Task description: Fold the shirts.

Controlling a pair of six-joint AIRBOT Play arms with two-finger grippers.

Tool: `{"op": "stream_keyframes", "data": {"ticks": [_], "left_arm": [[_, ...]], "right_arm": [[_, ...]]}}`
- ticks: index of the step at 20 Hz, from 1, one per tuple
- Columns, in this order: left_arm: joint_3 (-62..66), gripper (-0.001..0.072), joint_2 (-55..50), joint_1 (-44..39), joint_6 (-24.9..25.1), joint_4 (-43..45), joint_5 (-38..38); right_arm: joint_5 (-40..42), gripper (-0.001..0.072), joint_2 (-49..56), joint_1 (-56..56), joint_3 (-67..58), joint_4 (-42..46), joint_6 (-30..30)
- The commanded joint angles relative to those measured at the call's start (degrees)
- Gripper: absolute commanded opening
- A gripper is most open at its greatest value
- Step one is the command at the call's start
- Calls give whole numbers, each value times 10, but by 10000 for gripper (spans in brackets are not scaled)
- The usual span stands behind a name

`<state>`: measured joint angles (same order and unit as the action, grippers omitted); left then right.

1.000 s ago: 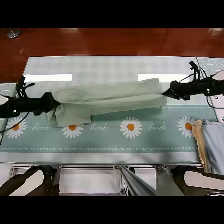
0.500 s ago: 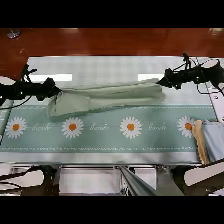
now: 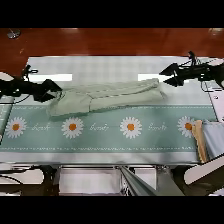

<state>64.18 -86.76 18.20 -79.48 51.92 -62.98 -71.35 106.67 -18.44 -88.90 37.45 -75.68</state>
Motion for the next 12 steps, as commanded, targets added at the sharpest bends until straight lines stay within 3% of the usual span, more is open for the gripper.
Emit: {"op": "stream_keyframes", "data": {"ticks": [1,4,6,8,12], "left_arm": [[-4,703,60,75,-43,96,-49],[-90,702,166,78,-48,78,58],[-163,702,251,46,-32,-10,111],[-218,703,326,-6,21,-113,132],[-235,703,392,-103,23,-135,156]], "right_arm": [[-69,626,2,-67,-18,48,-20],[-70,625,6,-68,3,120,-39],[-76,626,18,-51,5,122,-36],[-74,625,28,-24,5,122,-29],[-69,625,41,35,5,124,-25]]}}
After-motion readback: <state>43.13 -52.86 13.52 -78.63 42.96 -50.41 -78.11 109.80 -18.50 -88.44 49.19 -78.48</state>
